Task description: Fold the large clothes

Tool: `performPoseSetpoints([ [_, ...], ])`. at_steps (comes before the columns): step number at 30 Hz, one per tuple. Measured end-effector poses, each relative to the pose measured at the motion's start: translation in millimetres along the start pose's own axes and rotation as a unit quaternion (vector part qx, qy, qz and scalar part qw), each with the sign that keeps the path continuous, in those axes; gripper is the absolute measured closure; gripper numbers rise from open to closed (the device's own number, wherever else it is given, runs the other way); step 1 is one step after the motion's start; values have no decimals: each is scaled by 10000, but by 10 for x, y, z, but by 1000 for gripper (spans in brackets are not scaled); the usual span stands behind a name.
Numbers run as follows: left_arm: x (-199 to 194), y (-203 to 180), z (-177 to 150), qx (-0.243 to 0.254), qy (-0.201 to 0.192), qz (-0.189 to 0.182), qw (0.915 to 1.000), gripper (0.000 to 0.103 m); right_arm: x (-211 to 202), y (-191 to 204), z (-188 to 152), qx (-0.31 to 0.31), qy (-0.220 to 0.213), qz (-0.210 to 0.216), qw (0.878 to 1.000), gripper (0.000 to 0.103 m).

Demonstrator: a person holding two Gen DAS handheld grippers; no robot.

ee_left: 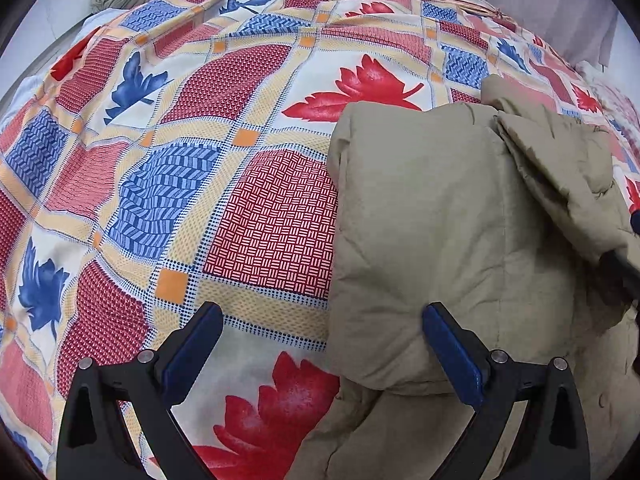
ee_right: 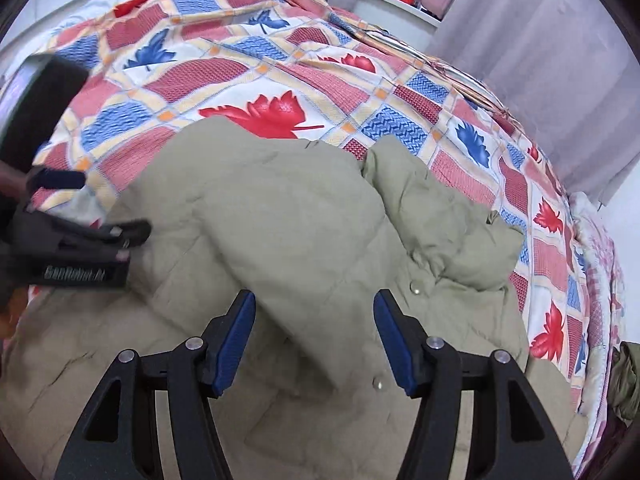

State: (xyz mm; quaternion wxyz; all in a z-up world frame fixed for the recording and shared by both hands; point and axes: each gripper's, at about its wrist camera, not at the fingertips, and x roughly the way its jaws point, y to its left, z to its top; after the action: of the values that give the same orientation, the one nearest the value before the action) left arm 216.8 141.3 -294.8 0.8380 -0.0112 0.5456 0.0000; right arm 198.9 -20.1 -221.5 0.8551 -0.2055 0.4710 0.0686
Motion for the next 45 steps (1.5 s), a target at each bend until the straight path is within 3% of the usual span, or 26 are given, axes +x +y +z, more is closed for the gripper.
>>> performPoseSetpoints([
  [3,-4,13,46,59,59,-89,9999,2,11,-416,8,923,-104,19,9957,38],
  [5,-48,63,138,34,-20,-198,9998,2,64,-754,-107,1755,-5,198,9843,37],
  [7,-64,175,276,-241,-91,-362,9990,2,168,-1075,-301,2601,189,491,9641,36],
  [11,232,371,569,-1008,352,-939,9898,3,476,-1512,-765,4044,532,1442,9016,37],
  [13,373,363,619,-1188,534,-1165,9846,22,584,-1620,-962,4610,558,1703,8691,43],
  [14,409,320,636,-1207,612,-1361,9814,46,629,-1653,-1035,4835,565,1830,8541,50],
  [15,399,264,646,-1157,614,-1499,9800,77,685,-1678,-1114,5077,591,2014,8356,65],
  [16,353,191,654,-1045,581,-1571,9803,88,718,-1690,-1166,5230,606,2115,8235,82],
  [17,257,96,664,-836,456,-1391,9857,89,735,-1690,-1208,5335,606,2167,8153,92],
  [19,111,-25,671,-445,192,-1138,9923,89,721,-1680,-1275,5487,596,2091,8072,98],
  [28,317,-70,630,168,208,-384,9989,89,799,-1556,-1736,6282,778,2221,7416,103],
  [29,302,-76,624,182,183,-340,9991,89,776,-1545,-1725,6252,775,2213,7444,103],
  [32,173,-37,627,161,113,-364,9991,89,602,-1518,-1612,5841,778,2145,7789,103],
  [35,-50,104,649,37,-76,-468,9989,89,285,-1562,-1453,5176,520,1858,8336,101],
  [37,-212,216,679,-90,-300,-430,9986,89,109,-1656,-1350,4825,281,1680,8592,101],
  [41,-374,320,771,-352,-471,-773,9953,89,157,-1874,-1086,4565,131,1747,8723,100],
  [45,-293,-7,676,167,-319,-940,9949,89,425,-1910,-816,4314,194,1721,8854,100],
])
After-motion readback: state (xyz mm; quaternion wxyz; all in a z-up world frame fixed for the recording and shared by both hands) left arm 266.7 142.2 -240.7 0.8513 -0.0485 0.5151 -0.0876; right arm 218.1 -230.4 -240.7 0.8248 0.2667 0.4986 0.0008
